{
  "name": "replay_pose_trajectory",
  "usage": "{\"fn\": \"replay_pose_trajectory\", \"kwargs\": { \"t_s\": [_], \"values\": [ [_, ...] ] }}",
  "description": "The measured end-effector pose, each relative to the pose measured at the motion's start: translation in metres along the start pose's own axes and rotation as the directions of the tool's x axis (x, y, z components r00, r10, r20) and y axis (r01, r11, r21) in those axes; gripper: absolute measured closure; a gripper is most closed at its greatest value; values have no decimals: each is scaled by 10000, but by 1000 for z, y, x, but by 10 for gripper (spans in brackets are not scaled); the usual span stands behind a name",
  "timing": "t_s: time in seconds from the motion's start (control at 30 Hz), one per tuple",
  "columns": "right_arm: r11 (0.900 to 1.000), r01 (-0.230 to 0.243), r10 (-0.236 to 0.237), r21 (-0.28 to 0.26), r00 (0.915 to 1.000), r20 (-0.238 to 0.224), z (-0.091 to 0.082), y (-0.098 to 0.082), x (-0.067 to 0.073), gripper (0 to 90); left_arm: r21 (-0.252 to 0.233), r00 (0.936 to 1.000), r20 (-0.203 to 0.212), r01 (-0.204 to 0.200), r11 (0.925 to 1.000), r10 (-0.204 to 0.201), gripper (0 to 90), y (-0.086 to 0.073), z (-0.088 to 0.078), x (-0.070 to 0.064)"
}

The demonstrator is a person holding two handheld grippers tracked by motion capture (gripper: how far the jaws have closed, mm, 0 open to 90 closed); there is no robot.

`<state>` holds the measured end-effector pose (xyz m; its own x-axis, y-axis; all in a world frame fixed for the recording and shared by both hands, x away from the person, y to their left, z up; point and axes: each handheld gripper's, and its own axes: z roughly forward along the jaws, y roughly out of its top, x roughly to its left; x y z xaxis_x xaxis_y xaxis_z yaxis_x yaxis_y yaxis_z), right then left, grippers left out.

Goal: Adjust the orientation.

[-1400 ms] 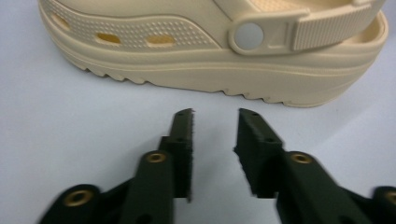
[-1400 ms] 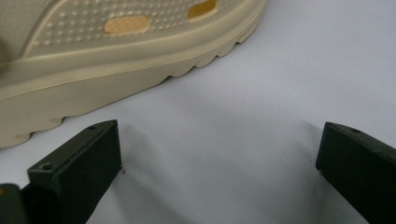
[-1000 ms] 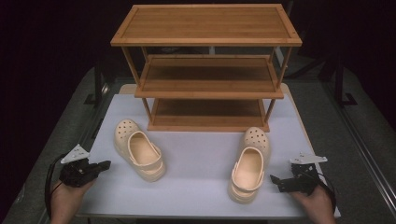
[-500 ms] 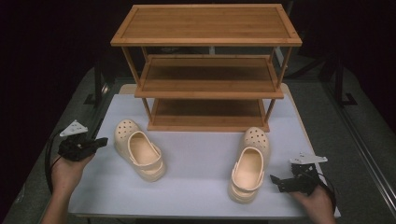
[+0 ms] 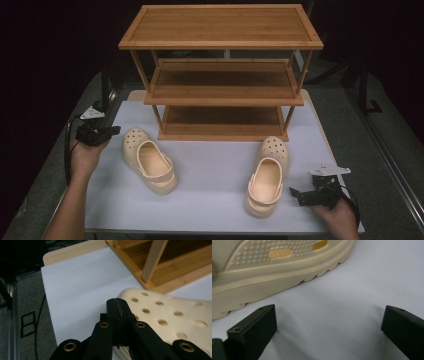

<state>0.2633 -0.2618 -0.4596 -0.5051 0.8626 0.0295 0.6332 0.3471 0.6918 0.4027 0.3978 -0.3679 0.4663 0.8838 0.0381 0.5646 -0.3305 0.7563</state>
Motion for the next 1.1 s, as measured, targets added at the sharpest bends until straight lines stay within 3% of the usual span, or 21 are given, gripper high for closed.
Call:
{"fn": "replay_pose_trajectory", "kwargs": {
  "t_s": [0.23,0.33,0.53,0.57,0.77,1.1],
  "values": [
    [10000,-2,2,0,10000,-5,0,0,0,0,271,9999,-77,-86,9996,88,900,8,25,6],
    [10000,-6,6,-3,10000,-1,0,0,0,0,639,9996,-249,-137,9979,153,900,10,36,8],
    [10000,-5,5,-15,10000,-1,0,0,0,0,1085,9996,87,-259,9938,251,900,5,51,7],
    [10000,-10,10,-17,10000,-4,0,0,0,0,1009,9997,-27,-245,9946,250,900,4,52,5],
    [10000,-8,8,-6,10000,-4,0,0,0,0,743,9993,373,33,9972,-61,900,1,51,2],
    [10000,1,-1,5,10000,2,0,0,0,0,573,9954,929,-273,9980,219,900,-2,49,-28]
  ]
}}
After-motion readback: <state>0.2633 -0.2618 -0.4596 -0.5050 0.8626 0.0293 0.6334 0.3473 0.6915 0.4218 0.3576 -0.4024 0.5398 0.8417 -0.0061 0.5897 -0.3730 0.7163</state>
